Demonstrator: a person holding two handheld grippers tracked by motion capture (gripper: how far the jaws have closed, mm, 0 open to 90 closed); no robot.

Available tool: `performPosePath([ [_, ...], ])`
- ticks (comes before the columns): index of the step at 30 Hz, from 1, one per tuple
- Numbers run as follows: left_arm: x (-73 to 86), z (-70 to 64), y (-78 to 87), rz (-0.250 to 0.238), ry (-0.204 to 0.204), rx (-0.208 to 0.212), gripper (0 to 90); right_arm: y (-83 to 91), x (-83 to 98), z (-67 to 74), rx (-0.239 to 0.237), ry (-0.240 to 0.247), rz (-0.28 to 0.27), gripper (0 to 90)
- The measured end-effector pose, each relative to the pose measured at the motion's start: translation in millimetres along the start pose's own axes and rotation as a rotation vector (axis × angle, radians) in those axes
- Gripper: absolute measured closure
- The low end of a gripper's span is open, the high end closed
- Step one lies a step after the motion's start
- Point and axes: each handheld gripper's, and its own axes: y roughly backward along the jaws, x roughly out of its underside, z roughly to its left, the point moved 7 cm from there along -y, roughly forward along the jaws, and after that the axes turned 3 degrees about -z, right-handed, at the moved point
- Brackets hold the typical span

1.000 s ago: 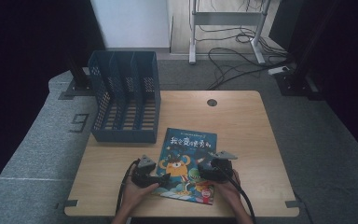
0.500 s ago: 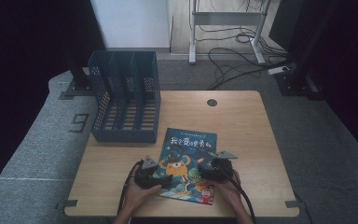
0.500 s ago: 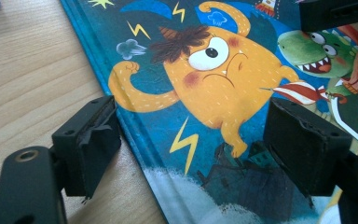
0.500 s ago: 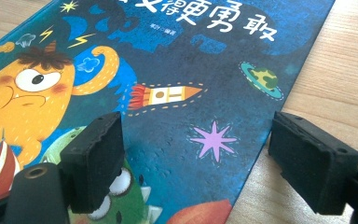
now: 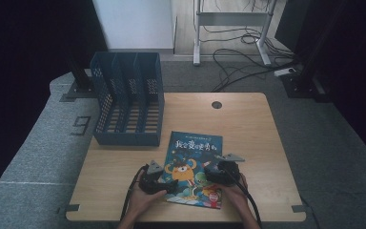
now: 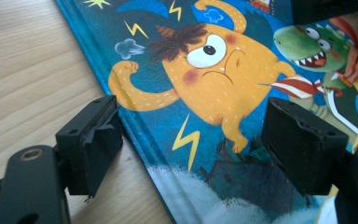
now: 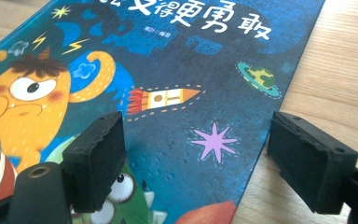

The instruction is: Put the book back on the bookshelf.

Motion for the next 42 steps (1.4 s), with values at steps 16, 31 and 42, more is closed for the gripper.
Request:
performPosePath([
  [16, -0.3, -2.0, -1.3, 0.001, -0.006, -0.006, 19.8, 4.4, -2.7, -7.5, -0.058, -0.109, 0.0, 21.4],
  [31, -0.5, -2.4, -1.8, 0.001, -0.003, -0.007, 19.0, 11.8, -8.0, -10.9, -0.113, -0.178, -0.027, 23.9],
  [42, -1.1, -1.5, -1.5, -0.008, 0.018, 0.015, 17.4, 24.7, -18.4, -11.5, -0.182, -0.23, -0.077, 24.8],
])
